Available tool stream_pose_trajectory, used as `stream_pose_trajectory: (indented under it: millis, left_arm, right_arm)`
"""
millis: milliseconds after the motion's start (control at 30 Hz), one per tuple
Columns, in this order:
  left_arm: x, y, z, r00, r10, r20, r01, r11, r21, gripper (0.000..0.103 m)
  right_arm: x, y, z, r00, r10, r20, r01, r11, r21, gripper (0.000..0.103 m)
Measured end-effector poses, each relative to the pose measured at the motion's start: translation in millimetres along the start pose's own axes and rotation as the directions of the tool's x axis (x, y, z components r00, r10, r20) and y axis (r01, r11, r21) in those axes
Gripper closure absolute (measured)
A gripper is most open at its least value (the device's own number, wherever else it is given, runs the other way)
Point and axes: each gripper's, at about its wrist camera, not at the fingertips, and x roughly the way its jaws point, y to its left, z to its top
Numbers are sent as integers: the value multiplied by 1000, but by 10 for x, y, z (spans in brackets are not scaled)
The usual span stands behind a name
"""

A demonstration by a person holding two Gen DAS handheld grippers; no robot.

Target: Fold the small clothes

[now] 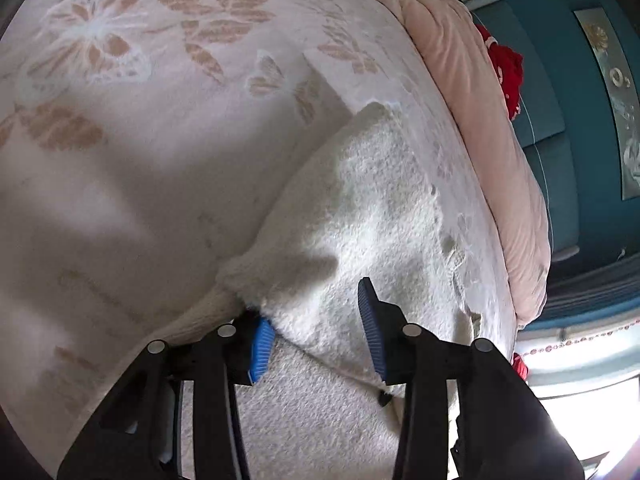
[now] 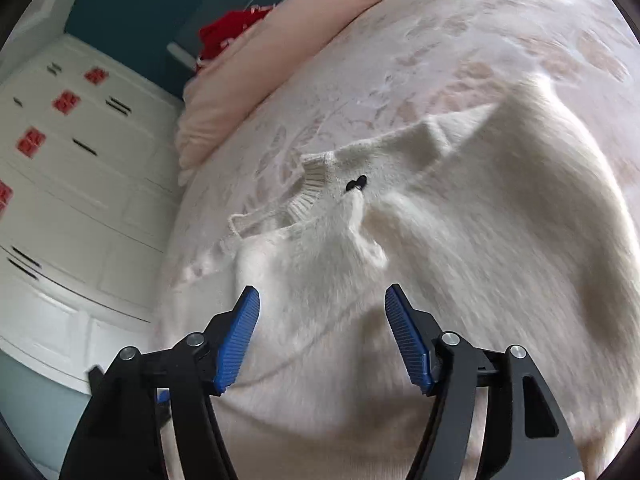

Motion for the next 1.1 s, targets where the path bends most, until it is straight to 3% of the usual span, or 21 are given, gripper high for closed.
stream_pose_trajectory:
  millis: [33,67,100,167,267,300,367,400,467,500,567,700,800,867,933,1000,1100]
  left_arm:
    - [14,-18,3,1000,21,0,-21,1000,13,78]
    - [38,-59,7,998,66,1,-66,997,36,86]
    - [48,-79,11,997,79,-2,-79,996,51,97]
    - [-63,-139,17,997,75,21,-76,995,66,98]
    - [-427,-350,24,995,-5,95,-8,991,136,98]
    - [-588,-429,16,993,-45,112,28,988,153,98]
    - [-632,-472,-6,993,-57,103,39,985,167,98]
    - [-527,-484,-28,997,-48,67,34,982,186,98]
    - [-268,-445,-92,1000,21,23,-25,978,205,97]
    - [-92,-374,-153,996,84,3,-83,975,205,98]
    - [110,-264,-280,991,130,-33,-121,974,190,98]
    - [-91,-366,-329,995,98,29,-102,970,220,98]
    - [-172,-409,-317,996,83,32,-88,971,221,97]
    - [23,-343,-337,991,133,-2,-129,964,233,97]
    - [134,-259,-391,989,147,-15,-140,963,228,95]
    - [36,-247,-431,992,122,17,-122,960,252,92]
    - [-183,-177,-468,998,65,25,-69,969,238,79]
  right_arm:
    - [98,1,39,1000,-12,-13,12,1000,3,47]
    - [162,26,74,1000,-15,-19,15,1000,3,63]
    - [229,73,109,999,-18,-27,18,1000,-10,92]
    - [210,238,168,1000,11,-5,-11,1000,-23,93]
    - [-434,595,253,979,150,137,-134,984,-120,94]
    - [-751,673,244,963,179,199,-148,976,-161,94]
    - [-1064,658,219,949,170,265,-117,972,-205,94]
    - [-1079,531,211,958,112,264,-57,976,-209,94]
    - [-788,220,220,983,-27,181,58,984,-166,94]
    - [-509,-93,171,989,-119,89,128,985,-114,94]
    - [-301,-341,95,984,-176,16,177,981,-74,94]
    - [-644,-183,162,993,-59,106,66,996,-61,94]
    - [-938,36,150,980,-41,194,70,987,-144,94]
    - [-788,-96,104,982,-124,142,146,977,-154,94]
    - [-433,-438,56,972,-235,8,233,962,-143,94]
    - [-537,-512,9,983,-183,28,185,977,-111,91]
    - [-861,-482,-35,989,-125,73,130,989,-70,85]
